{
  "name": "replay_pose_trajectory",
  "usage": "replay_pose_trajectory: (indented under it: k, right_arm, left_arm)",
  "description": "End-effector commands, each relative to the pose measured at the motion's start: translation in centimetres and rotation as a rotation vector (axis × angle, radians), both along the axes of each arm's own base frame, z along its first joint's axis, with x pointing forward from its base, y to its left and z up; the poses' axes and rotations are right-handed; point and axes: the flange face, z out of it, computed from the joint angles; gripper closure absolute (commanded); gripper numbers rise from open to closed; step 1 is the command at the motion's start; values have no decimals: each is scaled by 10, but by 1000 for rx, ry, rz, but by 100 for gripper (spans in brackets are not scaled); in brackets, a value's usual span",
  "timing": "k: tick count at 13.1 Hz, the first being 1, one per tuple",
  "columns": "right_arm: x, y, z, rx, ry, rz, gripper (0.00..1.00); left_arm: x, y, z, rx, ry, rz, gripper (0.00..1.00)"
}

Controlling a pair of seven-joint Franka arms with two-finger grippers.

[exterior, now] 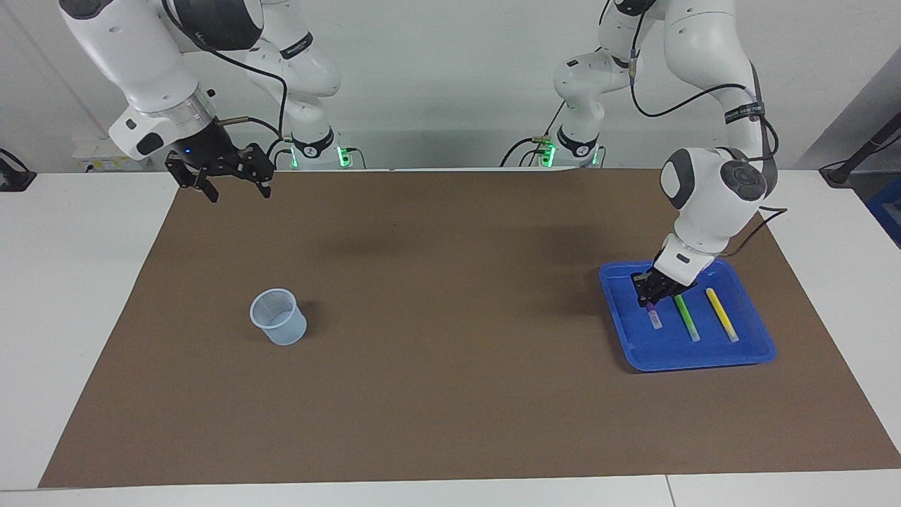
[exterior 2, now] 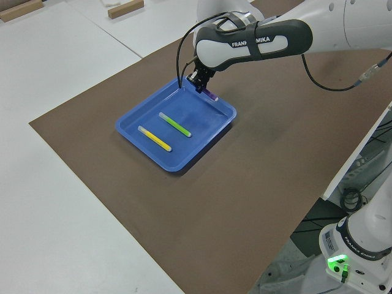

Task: Right arm passes pens to left for tray arrangement
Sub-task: 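Carry the purple pen into the tray while the right gripper withdraws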

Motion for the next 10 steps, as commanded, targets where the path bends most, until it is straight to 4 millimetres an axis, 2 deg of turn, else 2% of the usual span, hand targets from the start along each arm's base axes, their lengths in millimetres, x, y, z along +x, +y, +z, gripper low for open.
replay_pose_trajectory:
  k: [1,4,6,10]
  right_arm:
    - [-7,-3,2,-24,-14,-15,0]
    - [-7,-7,2,-23,-12,-21,0]
    - [-8,-19,1,-23,-7,-43,0]
    - [-7,-18,2,-22,-13,-46,0]
  left_arm:
    - [6,14,-24,28,-14,-8,100]
    - [5,16,-31,25,-2,6,100]
    - [3,16,-38,22,11,28,100]
    - [-2,16,-51,19,40,65,100]
